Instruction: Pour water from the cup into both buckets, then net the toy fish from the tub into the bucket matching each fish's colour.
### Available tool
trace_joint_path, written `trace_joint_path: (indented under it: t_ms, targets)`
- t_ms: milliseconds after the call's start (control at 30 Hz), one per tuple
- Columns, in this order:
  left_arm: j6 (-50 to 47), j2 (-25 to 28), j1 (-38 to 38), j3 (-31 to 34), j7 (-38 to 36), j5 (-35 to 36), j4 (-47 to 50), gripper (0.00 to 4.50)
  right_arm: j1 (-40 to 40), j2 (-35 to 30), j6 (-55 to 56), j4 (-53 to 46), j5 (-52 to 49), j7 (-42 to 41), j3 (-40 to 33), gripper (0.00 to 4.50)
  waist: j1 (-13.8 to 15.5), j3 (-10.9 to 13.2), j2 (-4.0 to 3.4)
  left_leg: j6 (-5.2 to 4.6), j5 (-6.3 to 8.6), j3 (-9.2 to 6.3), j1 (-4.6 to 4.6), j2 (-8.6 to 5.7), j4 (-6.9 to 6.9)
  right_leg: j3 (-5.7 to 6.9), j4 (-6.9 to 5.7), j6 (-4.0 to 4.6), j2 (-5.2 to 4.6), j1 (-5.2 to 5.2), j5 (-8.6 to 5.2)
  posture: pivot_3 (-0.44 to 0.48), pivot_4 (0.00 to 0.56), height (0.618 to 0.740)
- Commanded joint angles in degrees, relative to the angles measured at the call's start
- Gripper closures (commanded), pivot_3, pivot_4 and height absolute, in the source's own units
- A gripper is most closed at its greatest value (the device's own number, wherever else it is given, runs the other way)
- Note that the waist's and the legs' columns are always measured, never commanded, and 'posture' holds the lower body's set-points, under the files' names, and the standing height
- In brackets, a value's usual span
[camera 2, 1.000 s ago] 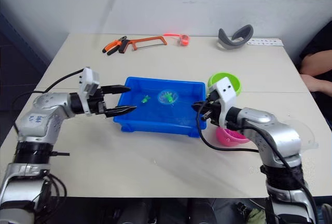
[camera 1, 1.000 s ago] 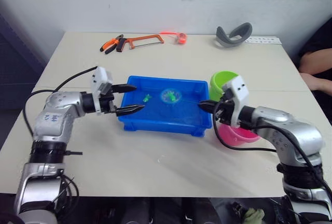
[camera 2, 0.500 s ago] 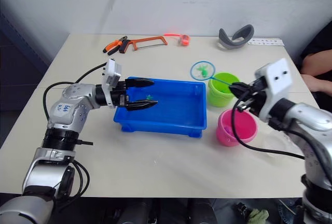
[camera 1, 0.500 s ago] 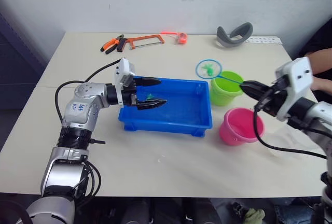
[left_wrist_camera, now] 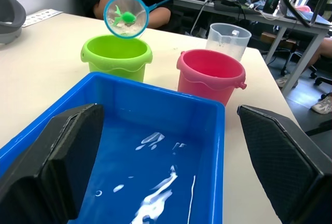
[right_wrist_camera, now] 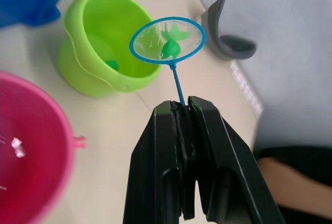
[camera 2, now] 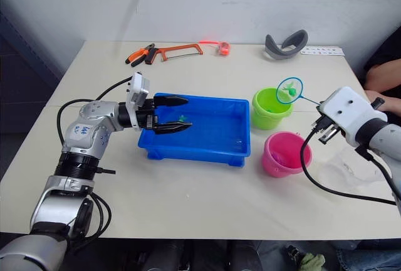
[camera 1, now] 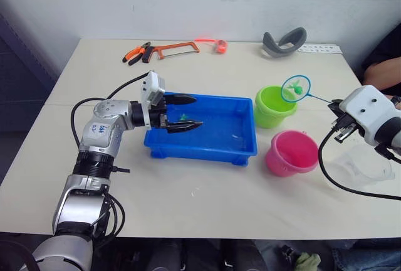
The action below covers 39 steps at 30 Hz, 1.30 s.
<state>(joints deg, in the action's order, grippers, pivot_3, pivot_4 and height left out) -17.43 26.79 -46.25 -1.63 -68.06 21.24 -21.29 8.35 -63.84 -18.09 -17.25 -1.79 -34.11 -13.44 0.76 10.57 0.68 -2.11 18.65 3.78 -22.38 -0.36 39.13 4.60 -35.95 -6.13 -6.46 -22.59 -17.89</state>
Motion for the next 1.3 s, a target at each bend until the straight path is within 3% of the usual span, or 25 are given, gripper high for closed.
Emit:
trace_joint_path:
  t_ms: [33,167,300,567,633,767,1033,1300]
  targets:
    - [0.03,0.68,0.37,0.83,0.28,0.31,2.09,0.02,0.17,-2.73,11.55,2.23,8.20,1.46,1.17,4.50,-0.01,0.00,0.00,0.00,0.00,0.00,0.00,0.00,0.00,0.00,0.00,0.00,0.00,0.00,0.00,0.000,0.150,0.740]
    - [-0.75,1.16,0.93,1.06,0.76,0.59,3.29,0.02,1.55,-7.70,27.02,6.90,20.52,5.10,5.32,4.50,0.02,0.00,0.00,0.01,0.00,0.00,0.01,0.01,0.01,0.02,0.00,0.00,0.00,0.01,0.00,0.000,0.150,0.740]
    - [-1.12,1.45,1.89,1.26,1.42,0.60,4.38,0.02,2.13,-9.66,34.99,10.37,27.88,8.98,6.66,4.50,0.05,0.00,0.00,0.03,-0.01,-0.03,0.01,0.03,0.02,-0.03,0.02,0.00,-0.03,0.02,0.00,0.000,0.150,0.740]
    - [-1.36,2.00,2.73,2.01,2.39,0.67,5.13,0.02,4.23,-7.12,37.63,13.62,26.49,8.44,5.08,4.50,0.08,0.00,0.00,0.06,-0.03,-0.04,0.02,0.04,0.05,0.00,0.00,0.00,0.00,0.05,0.00,0.000,0.150,0.740]
    - [-1.48,2.28,2.93,2.14,2.58,0.62,5.14,0.02,4.18,-3.97,33.17,12.81,19.43,5.10,3.69,4.50,0.07,0.00,0.00,0.07,-0.03,-0.04,0.02,0.04,0.05,0.01,0.01,0.00,0.00,0.06,0.00,0.000,0.150,0.740]
    - [-1.84,3.53,3.35,2.81,2.85,0.62,4.82,0.02,6.34,6.46,10.12,4.05,-1.19,-2.17,0.61,4.50,0.21,0.01,0.01,0.06,-0.04,-0.13,0.05,0.06,0.10,0.11,0.00,0.00,0.06,0.17,0.00,0.000,0.150,0.740]
    - [-3.34,8.09,7.73,4.98,3.41,1.06,6.14,0.02,15.48,16.79,-20.14,-4.79,-20.73,-2.51,-0.12,4.50,-0.08,0.01,-0.02,0.07,-0.03,-0.19,0.05,0.09,0.08,0.03,-0.02,0.00,-0.10,0.13,0.00,0.000,0.150,0.740]
    - [-6.11,12.69,16.33,9.68,6.71,2.19,11.92,0.02,21.05,23.20,-33.74,-7.90,-31.16,-5.09,9.43,4.50,0.01,0.01,-0.01,0.07,-0.02,-0.24,0.02,0.06,0.06,-0.01,0.00,0.01,-0.20,0.11,0.00,0.000,0.150,0.740]
